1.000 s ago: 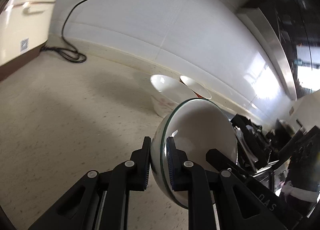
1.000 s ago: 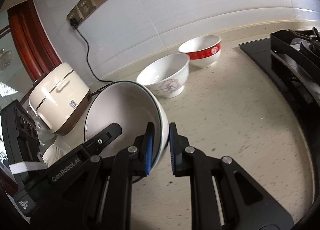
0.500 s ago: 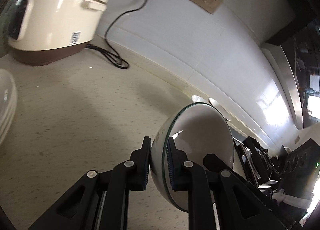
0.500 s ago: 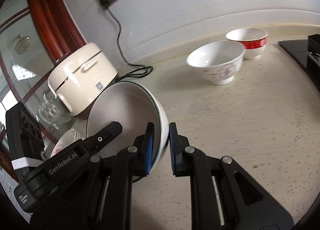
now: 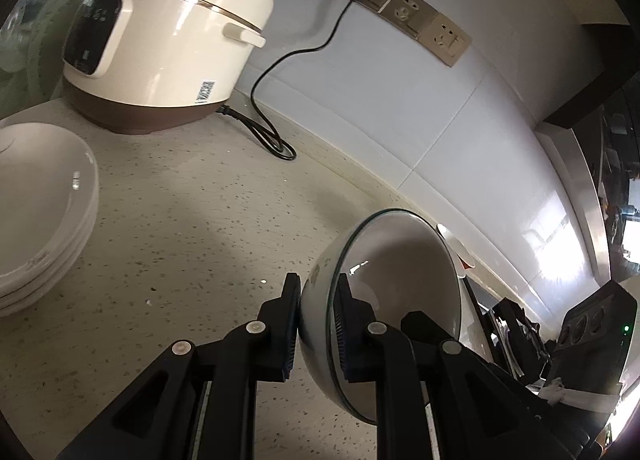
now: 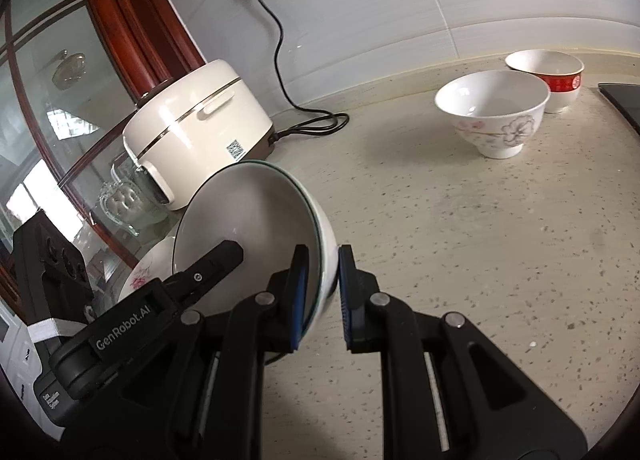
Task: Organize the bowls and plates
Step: 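Carry the large bowl with both grippers toward the plate stack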
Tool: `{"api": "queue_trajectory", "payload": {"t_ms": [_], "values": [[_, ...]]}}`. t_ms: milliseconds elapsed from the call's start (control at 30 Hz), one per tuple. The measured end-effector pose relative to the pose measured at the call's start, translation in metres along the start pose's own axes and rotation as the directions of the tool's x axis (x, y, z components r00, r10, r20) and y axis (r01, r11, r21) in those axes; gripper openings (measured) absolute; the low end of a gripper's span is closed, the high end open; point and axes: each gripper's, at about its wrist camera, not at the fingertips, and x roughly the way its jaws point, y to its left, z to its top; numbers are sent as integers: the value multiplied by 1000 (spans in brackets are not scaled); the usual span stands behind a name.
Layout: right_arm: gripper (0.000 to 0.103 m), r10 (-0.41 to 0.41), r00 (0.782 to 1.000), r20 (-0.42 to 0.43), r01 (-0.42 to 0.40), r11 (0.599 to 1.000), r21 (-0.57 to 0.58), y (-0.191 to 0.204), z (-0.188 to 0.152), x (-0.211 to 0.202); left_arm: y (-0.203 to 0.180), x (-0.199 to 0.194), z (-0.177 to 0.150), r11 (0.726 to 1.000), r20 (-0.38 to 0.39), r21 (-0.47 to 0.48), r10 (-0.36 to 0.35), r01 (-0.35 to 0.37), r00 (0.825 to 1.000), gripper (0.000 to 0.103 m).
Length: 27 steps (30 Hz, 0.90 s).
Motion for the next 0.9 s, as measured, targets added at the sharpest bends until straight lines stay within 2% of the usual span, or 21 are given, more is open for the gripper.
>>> {"api": "queue_trajectory", "payload": {"t_ms": [233,400,900], "values": [[18,56,997,-47,-59,997,-55,18,-3,12,17,-14,-2,997,25,-59,50,-48,998,20],[18,83,993,-80,-90,991,-95,35,-6,23,29,-18,1,991,35,-96,97,-94,995,32],[18,60,993,-104,-70,993,-91,38,-9,29,34,-11,5,985,8,-118,124,-122,992,32]]}}
